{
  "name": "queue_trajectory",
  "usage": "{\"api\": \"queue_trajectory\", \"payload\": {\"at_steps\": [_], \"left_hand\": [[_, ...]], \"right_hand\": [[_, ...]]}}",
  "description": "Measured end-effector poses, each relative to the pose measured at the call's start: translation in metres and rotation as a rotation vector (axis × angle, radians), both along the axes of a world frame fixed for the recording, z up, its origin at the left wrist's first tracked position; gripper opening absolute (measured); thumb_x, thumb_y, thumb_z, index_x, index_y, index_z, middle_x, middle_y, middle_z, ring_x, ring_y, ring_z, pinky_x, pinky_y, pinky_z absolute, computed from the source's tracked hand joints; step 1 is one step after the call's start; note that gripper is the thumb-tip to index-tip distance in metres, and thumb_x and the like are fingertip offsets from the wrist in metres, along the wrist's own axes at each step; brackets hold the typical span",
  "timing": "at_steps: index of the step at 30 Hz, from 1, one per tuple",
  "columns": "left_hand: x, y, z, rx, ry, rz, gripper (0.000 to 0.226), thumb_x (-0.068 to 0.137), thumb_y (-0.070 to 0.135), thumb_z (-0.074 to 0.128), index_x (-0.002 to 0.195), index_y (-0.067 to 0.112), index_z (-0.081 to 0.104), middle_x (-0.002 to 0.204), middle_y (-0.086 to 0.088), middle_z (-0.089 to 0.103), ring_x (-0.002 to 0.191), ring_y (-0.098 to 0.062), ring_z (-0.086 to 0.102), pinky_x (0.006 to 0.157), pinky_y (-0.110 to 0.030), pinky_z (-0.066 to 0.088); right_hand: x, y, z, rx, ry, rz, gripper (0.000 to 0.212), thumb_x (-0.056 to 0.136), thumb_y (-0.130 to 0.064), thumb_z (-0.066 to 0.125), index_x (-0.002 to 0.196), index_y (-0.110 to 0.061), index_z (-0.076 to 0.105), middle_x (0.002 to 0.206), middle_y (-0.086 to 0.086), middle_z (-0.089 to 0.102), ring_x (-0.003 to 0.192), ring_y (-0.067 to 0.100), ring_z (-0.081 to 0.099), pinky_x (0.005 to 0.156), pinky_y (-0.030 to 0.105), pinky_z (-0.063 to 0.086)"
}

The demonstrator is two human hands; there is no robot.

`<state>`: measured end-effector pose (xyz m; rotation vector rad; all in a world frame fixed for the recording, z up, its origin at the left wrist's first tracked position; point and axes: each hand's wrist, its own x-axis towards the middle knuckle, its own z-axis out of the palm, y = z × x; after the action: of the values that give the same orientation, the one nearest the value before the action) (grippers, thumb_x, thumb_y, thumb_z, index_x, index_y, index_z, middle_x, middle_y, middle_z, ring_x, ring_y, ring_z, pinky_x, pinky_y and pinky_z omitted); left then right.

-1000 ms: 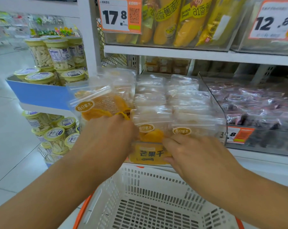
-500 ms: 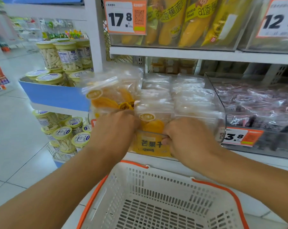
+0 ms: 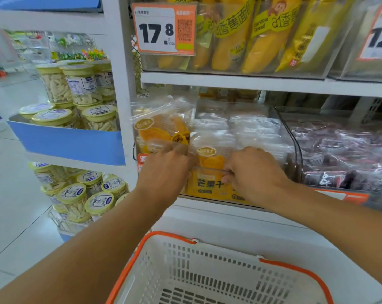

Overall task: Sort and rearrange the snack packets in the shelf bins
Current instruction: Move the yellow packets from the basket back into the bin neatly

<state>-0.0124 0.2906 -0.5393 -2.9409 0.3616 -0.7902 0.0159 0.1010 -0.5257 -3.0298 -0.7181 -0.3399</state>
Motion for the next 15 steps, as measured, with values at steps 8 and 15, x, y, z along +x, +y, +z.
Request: {"api": "queue_trajectory", "payload": {"at_steps": [8,15], "left_hand": [[-0.012,0.012,0.028,-0.447,-0.183,0.007,0.029,0.086,0.05,0.07,0.083,0.021,0.065,0.085,0.007,0.06,0.074,-0.017,0.058,0.061,-0.032,0.046],[-0.009,0.046,0.026,-0.981,-0.098,0.297,0.068,0.084,0.043,0.076,0.136,0.013,0.042,0.127,-0.003,0.054,0.112,-0.025,0.058,0.092,-0.042,0.049]], "right_hand": [[-0.024,-0.002,0.005,0.011,-0.107,0.108,0.018,0.1,-0.04,0.054,0.098,-0.028,0.067,0.095,-0.003,0.068,0.081,0.024,0.065,0.073,0.039,0.055],[0.0,0.052,0.058,0.629,0.106,0.201,0.059,0.088,-0.047,0.07,0.138,-0.023,0.05,0.131,-0.005,0.056,0.117,0.012,0.053,0.096,0.033,0.047]]}}
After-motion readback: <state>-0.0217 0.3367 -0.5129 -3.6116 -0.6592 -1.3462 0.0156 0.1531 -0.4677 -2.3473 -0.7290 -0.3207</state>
